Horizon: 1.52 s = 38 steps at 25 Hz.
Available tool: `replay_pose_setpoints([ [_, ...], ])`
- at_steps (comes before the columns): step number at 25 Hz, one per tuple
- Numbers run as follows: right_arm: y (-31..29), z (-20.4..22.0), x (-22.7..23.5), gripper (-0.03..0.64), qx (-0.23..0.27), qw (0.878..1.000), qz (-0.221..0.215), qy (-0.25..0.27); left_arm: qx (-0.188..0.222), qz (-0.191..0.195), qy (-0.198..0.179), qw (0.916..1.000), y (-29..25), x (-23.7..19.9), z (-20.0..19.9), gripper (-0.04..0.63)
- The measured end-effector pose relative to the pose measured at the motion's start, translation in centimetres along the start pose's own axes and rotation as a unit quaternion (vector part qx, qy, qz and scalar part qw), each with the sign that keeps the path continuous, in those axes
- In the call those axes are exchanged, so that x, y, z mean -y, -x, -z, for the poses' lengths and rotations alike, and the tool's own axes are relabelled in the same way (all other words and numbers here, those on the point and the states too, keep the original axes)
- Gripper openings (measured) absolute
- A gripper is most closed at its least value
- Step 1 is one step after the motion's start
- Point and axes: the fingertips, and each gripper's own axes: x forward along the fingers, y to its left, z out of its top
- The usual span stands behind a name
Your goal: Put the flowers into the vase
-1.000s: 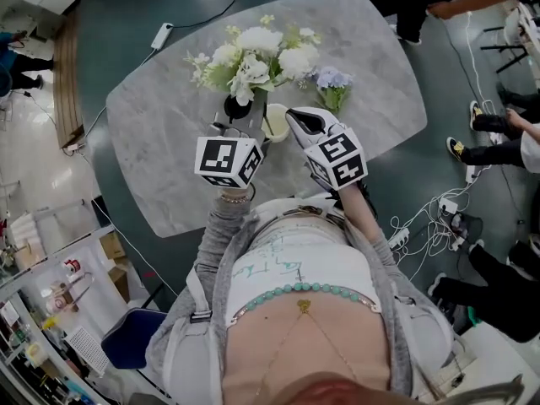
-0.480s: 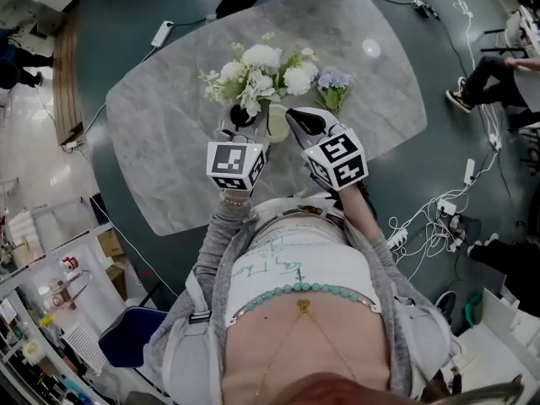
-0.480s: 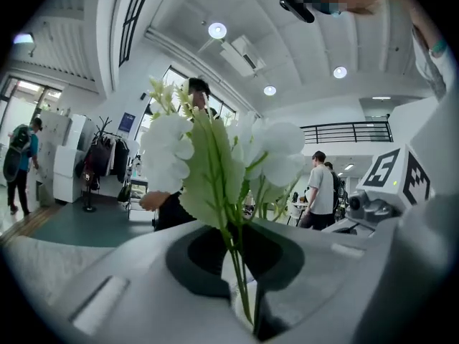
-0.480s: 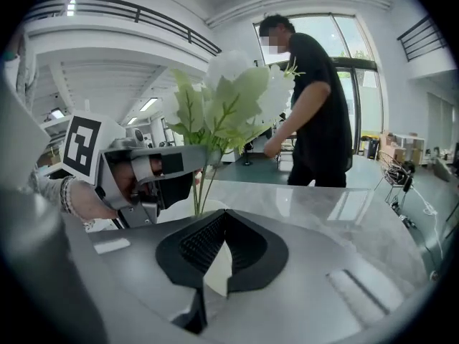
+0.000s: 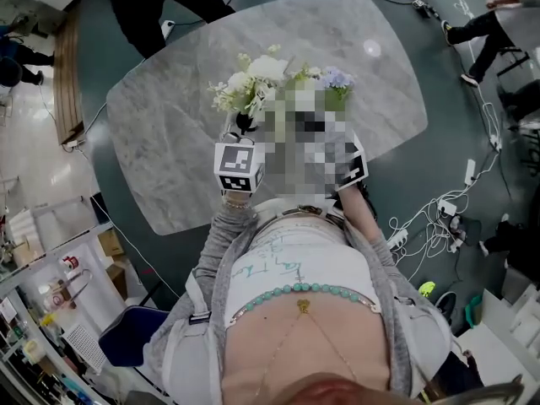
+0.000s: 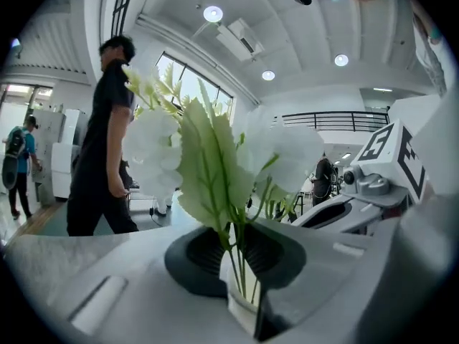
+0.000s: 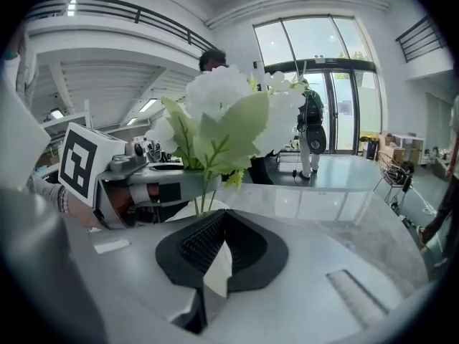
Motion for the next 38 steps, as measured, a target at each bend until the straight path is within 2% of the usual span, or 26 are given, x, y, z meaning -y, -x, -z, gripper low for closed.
replay_pose_setpoints([
  [8,0.5,0.1,-0.1,0.036,0.011,1.000,-0.012,-0.010,-0.034,0.005,0.000,0.9994,0.0,0.6,2.0,0.060],
  [13,0.9,0.6,0.1,0.063,0.007,1.000,-0.020,-0.021,-0.037,0.005,-0.003,0.9993,-0.1,0.8,2.4,0.066],
  [20,2.4,1.0,0.9,0.071,0.005,0.999,-0.012,-0.033,-0.069,0.021,0.000,0.9974,0.2,1.3,2.5,0.132],
  [22,2.9,1.0,1.3,0.075,0.007,0.999,-0.012,-0.039,-0.086,0.021,0.001,0.9961,0.3,1.4,2.6,0.175],
  [25,3.8,1.2,2.0,0.075,0.008,0.999,-0.008,-0.044,-0.111,0.025,-0.001,0.9935,0.4,1.7,2.9,0.198],
  [35,6.0,2.1,3.8,0.076,0.003,0.998,0.012,-0.064,-0.181,0.023,0.040,0.9824,2.5,1.5,4.0,0.206],
  [38,6.7,2.0,4.2,0.077,0.012,0.998,0.012,-0.064,-0.197,0.014,0.031,0.9798,2.7,1.3,4.1,0.206],
])
